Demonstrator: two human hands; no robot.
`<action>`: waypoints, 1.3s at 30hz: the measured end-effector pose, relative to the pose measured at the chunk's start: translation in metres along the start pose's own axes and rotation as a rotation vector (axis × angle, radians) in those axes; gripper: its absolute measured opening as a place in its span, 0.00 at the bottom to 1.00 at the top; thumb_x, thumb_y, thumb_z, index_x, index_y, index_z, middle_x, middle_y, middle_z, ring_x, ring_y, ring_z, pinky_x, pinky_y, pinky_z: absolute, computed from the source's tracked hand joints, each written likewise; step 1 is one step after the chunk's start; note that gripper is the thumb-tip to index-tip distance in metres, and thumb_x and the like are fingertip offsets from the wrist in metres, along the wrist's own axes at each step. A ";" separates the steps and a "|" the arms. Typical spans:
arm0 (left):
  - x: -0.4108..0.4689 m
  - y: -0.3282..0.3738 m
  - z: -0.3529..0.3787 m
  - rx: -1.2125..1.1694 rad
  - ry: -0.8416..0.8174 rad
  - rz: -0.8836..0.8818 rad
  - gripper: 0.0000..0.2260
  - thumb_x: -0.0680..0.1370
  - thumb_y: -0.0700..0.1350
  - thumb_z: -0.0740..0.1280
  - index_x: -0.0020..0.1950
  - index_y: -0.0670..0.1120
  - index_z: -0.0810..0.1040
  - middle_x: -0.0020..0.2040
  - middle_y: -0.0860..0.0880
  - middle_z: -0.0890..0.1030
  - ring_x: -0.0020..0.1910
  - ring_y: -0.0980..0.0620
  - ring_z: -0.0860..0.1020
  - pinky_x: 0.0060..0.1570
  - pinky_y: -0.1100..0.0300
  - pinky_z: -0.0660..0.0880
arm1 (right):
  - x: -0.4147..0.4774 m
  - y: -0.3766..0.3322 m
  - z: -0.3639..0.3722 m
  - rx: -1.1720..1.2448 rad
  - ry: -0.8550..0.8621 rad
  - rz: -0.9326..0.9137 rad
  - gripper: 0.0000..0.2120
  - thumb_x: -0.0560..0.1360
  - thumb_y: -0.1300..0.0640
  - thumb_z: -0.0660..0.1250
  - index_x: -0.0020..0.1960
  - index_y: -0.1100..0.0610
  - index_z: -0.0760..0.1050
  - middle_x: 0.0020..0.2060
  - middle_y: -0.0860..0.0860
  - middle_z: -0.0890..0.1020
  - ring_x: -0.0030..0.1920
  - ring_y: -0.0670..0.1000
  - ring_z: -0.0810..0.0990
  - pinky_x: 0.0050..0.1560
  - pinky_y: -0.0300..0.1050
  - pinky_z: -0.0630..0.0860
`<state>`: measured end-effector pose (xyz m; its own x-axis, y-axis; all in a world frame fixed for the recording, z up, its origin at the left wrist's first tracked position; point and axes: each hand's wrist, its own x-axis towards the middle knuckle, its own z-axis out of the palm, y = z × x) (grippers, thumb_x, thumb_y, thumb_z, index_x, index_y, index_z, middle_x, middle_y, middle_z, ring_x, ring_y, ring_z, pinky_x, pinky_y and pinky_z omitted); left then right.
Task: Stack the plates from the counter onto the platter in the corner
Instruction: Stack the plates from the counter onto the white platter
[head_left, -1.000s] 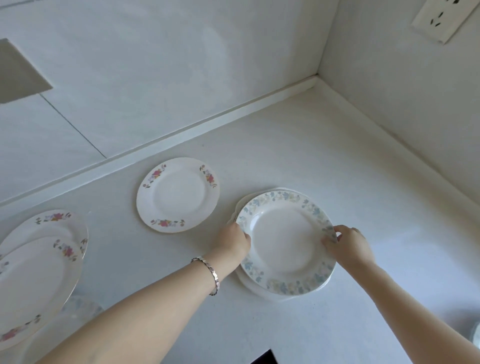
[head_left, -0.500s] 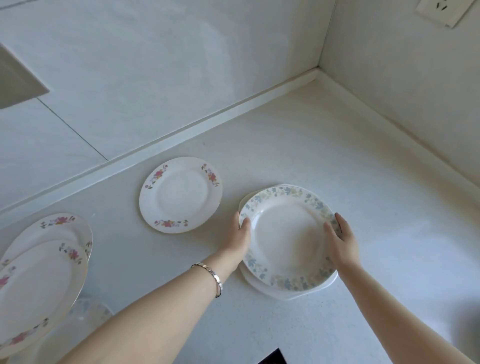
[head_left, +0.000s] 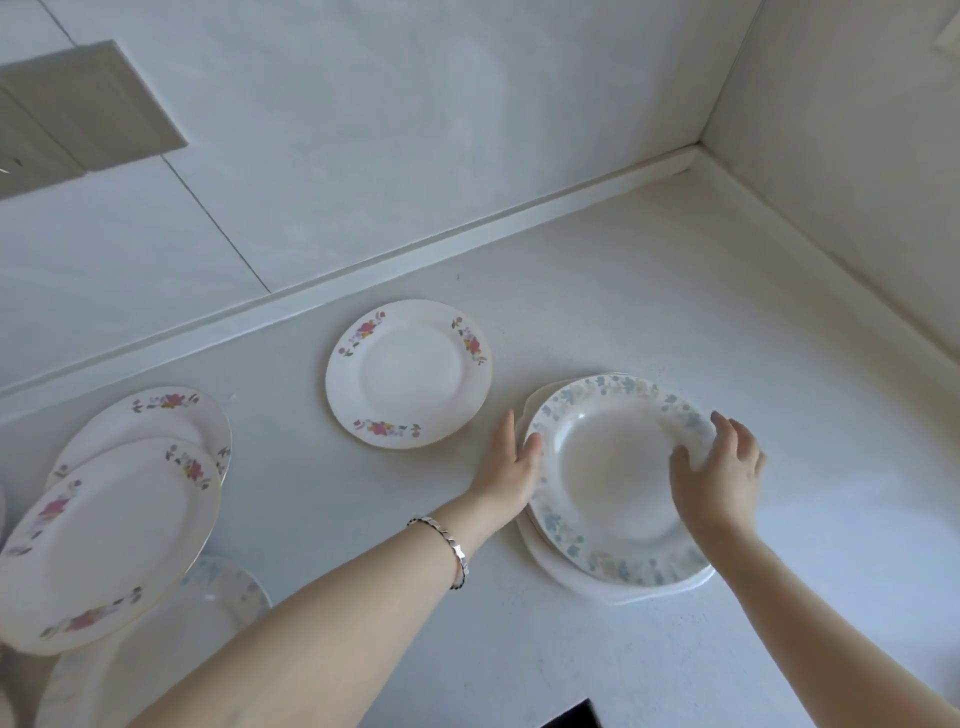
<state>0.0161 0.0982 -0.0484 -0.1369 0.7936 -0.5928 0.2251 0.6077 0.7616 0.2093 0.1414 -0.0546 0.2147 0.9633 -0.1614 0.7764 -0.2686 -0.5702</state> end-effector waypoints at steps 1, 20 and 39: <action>-0.002 -0.004 -0.011 0.026 0.033 -0.010 0.27 0.82 0.51 0.52 0.78 0.45 0.49 0.79 0.50 0.52 0.78 0.52 0.52 0.74 0.57 0.51 | -0.006 -0.015 0.004 0.013 0.015 -0.106 0.23 0.75 0.60 0.61 0.69 0.61 0.65 0.68 0.59 0.67 0.70 0.59 0.62 0.69 0.52 0.62; -0.051 -0.100 -0.210 -0.217 0.467 -0.254 0.06 0.63 0.44 0.55 0.29 0.46 0.70 0.36 0.41 0.74 0.39 0.48 0.72 0.37 0.61 0.64 | -0.040 -0.186 0.164 0.855 -0.532 0.715 0.17 0.76 0.69 0.62 0.65 0.64 0.69 0.59 0.62 0.78 0.54 0.60 0.79 0.54 0.55 0.77; -0.049 -0.029 -0.052 -0.070 0.108 -0.082 0.03 0.76 0.41 0.62 0.42 0.45 0.70 0.40 0.47 0.78 0.30 0.50 0.78 0.30 0.59 0.78 | -0.031 -0.019 -0.054 0.534 -0.370 0.171 0.08 0.74 0.68 0.64 0.50 0.59 0.78 0.31 0.51 0.84 0.31 0.52 0.82 0.35 0.44 0.82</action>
<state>-0.0340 0.0427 -0.0280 -0.2560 0.7376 -0.6248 0.1418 0.6680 0.7306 0.2194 0.1169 0.0048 0.0176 0.8682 -0.4959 0.3295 -0.4733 -0.8169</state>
